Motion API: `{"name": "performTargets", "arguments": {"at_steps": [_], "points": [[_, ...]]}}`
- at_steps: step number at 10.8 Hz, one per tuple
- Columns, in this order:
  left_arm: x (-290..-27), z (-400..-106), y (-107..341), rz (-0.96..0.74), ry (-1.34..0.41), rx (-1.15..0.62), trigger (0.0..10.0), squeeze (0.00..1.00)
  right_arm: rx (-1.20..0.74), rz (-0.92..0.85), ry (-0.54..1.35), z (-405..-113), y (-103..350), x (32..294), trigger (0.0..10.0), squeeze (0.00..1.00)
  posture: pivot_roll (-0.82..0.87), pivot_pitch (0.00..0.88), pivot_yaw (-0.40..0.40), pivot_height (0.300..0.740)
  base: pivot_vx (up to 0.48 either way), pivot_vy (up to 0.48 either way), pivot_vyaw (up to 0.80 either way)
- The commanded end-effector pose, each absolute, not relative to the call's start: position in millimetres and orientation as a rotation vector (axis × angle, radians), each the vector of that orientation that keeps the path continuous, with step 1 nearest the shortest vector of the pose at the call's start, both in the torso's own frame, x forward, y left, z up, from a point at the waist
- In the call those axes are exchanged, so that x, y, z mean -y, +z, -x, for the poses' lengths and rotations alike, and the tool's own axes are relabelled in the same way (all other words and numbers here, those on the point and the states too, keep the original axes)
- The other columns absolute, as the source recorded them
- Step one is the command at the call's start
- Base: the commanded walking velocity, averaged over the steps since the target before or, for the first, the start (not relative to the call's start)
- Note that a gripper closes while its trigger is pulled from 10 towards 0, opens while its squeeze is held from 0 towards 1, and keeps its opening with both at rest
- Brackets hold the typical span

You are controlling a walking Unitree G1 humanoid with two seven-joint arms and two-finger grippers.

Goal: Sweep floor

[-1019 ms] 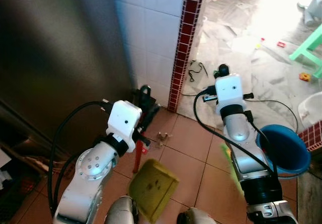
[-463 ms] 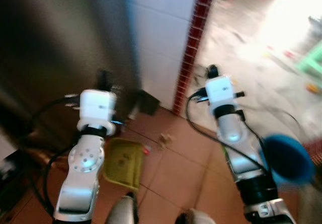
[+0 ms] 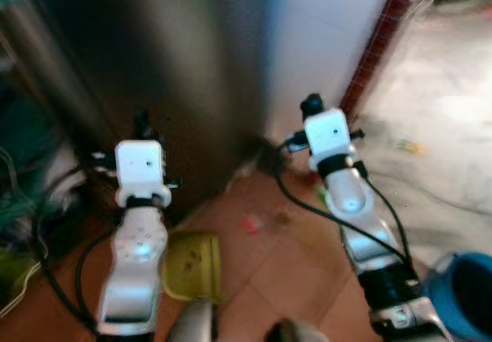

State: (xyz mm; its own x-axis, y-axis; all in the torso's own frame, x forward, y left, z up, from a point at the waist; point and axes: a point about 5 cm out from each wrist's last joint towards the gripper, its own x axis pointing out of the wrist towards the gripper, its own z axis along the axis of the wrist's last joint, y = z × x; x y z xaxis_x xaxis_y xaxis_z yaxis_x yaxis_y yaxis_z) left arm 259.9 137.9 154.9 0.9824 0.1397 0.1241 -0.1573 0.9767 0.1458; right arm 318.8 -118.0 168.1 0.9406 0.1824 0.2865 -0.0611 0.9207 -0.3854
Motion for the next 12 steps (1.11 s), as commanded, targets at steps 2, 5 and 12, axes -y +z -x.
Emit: {"name": "performTargets", "arguments": {"at_steps": [2,5,12], "points": [[-135.2,-265.8,173.5,-0.154,0.14,0.213,10.0,0.0,0.404,0.363,0.128,-323.1,185.4,116.2,10.0,0.0,0.04,0.053,-0.041,0.74,0.0,0.0,0.0],[-144.1,-277.9,177.2,-0.157,0.167,0.269,10.0,0.0,0.463,0.343,0.162,-330.2,195.3,103.8,10.0,0.0,0.05,0.0,-0.068,0.74,0.0,0.0,0.0],[-143.2,-292.0,152.7,-0.122,0.141,0.255,10.0,0.0,0.391,0.33,0.134,-325.4,176.5,111.3,10.0,0.0,0.01,0.046,-0.073,0.74,0.0,0.0,0.0]]}}
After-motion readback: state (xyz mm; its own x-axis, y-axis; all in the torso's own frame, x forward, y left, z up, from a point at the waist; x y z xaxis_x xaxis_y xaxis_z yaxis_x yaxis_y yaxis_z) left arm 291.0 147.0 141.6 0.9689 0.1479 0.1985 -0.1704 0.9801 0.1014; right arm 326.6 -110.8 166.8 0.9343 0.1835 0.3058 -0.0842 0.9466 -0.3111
